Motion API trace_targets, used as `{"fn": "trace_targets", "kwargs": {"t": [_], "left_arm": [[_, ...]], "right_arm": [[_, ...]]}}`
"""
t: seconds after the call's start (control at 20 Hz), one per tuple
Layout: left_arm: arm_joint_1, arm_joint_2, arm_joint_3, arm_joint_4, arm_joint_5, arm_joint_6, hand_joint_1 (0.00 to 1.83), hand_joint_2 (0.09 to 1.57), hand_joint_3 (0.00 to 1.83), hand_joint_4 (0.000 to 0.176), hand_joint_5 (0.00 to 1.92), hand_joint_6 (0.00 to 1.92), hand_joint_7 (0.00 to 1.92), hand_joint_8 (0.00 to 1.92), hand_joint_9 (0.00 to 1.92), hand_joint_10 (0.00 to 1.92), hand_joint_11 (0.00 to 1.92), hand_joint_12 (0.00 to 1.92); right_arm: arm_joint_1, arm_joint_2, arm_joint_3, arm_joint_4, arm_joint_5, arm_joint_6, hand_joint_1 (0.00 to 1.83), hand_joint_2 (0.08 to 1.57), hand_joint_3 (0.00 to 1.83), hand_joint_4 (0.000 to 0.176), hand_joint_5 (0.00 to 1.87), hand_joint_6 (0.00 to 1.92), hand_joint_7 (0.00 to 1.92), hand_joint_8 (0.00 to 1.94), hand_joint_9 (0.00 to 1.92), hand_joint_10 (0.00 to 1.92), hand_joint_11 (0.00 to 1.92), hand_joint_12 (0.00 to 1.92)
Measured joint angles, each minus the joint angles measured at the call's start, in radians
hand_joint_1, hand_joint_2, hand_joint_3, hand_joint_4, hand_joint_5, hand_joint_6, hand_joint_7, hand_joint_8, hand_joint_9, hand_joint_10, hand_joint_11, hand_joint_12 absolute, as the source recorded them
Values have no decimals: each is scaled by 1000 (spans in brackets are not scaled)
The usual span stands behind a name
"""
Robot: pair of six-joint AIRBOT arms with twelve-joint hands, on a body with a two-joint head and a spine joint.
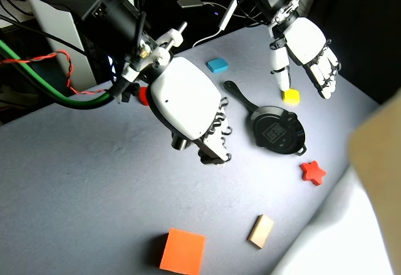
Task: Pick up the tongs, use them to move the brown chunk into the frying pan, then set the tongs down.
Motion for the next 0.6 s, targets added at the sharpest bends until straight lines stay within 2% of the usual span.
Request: {"fn": "trace_targets", "kwargs": {"t": [0.1,0.2,0.25,0.3,0.5,0.6], "left_arm": [[0,0,0,0,0,0,74,1346,0,42,114,9,139,3,194,8,0,920],[0,0,-2,-1,0,0,68,1347,0,46,88,2,123,1,177,2,0,847],[0,0,-2,-1,0,0,81,1347,0,44,88,2,122,1,176,2,0,840],[0,0,-2,-1,0,0,100,1346,0,34,118,13,130,3,183,4,0,836],[0,0,-2,0,0,0,76,1352,2,29,128,9,129,1,187,3,0,856],[0,0,-2,0,0,0,83,1352,1,31,123,5,124,0,180,1,0,832]], "right_arm": [[-12,0,-23,-110,-10,84,1067,1185,2,0,501,741,617,609,422,933,0,1550],[-18,1,-31,-160,-30,171,1090,1182,0,0,517,704,621,593,422,905,0,1525],[-20,3,-37,-187,-40,204,1090,1180,0,0,531,678,629,572,429,886,0,1519],[-27,6,-41,-203,-48,230,1093,1176,0,0,542,679,641,571,438,886,0,1536],[-38,10,-50,-207,-86,266,1070,1185,2,0,530,687,632,570,429,892,0,1545],[-38,11,-65,-208,-91,278,1061,1195,2,0,512,714,617,593,415,920,0,1543]]}}
